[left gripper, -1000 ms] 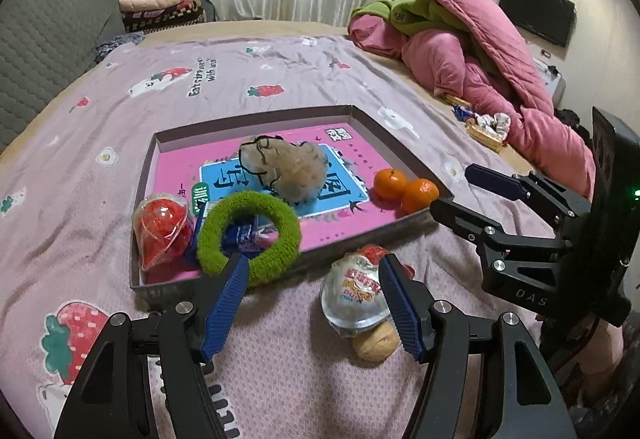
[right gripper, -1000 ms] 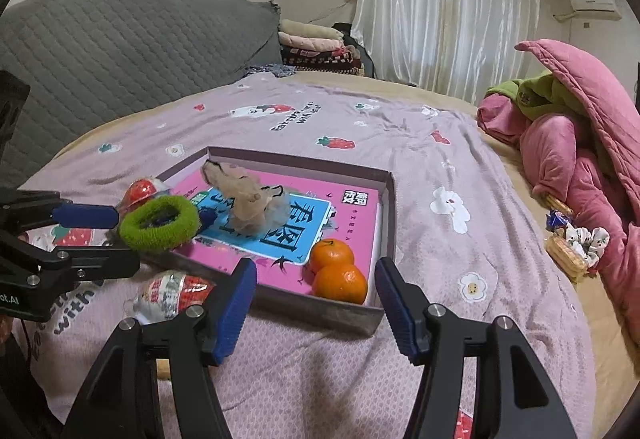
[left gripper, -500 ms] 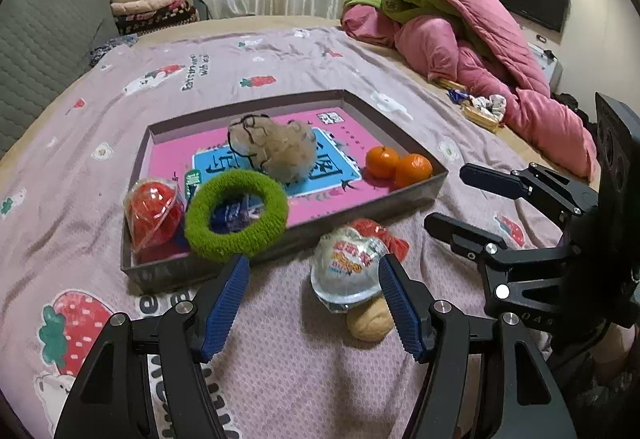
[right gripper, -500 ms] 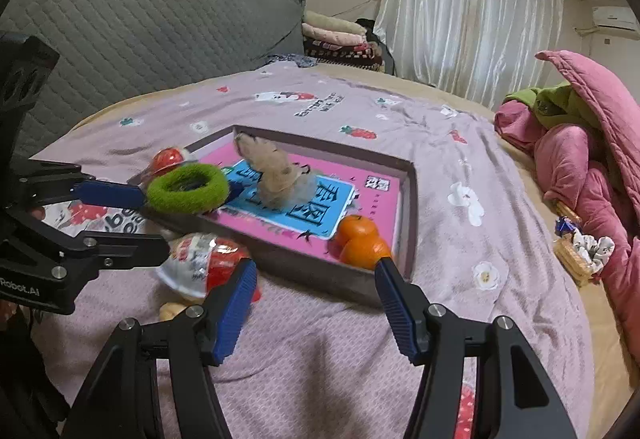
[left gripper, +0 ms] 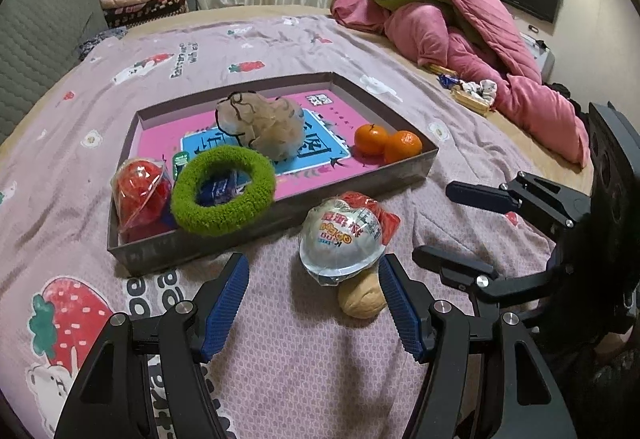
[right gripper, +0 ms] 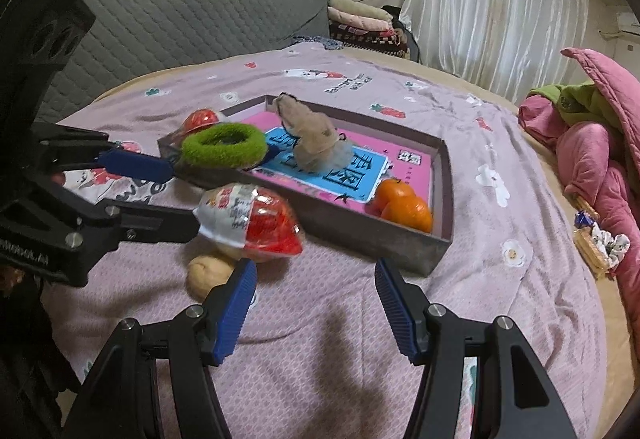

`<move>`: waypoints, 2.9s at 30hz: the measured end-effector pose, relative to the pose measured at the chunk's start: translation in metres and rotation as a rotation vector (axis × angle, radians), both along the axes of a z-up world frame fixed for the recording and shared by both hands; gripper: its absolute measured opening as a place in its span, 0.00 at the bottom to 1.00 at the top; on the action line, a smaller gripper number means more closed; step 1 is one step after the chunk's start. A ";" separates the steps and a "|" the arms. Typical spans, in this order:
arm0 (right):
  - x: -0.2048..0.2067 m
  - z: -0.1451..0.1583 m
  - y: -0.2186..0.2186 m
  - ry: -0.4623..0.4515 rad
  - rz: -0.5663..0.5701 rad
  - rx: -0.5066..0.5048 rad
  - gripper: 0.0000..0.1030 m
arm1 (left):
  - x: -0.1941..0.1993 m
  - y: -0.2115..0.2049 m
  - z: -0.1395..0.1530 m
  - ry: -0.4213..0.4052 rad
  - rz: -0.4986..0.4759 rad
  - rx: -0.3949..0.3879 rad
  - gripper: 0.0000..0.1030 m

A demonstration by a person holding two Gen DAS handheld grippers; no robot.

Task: Organize objects
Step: 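Grasp the white-and-red egg toy with the left gripper, then grasp the walnut with the right gripper while the left holds the egg toy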

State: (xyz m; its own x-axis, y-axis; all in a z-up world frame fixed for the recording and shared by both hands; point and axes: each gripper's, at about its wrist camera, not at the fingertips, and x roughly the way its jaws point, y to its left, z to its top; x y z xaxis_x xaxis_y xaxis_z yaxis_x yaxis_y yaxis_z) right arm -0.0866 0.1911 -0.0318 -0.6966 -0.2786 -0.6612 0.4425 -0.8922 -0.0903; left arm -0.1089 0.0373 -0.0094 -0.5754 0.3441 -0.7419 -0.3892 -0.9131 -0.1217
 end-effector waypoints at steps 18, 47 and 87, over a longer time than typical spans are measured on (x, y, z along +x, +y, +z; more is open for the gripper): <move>0.015 -0.011 -0.009 -0.054 0.061 -0.047 0.59 | -0.003 0.007 -0.007 -0.027 -0.013 0.002 0.67; 0.008 -0.026 -0.040 -0.089 0.072 -0.073 0.59 | -0.026 0.031 -0.025 -0.089 -0.011 0.011 0.67; -0.006 -0.029 -0.028 -0.118 0.041 -0.119 0.35 | -0.044 0.031 -0.024 -0.145 0.020 0.104 0.55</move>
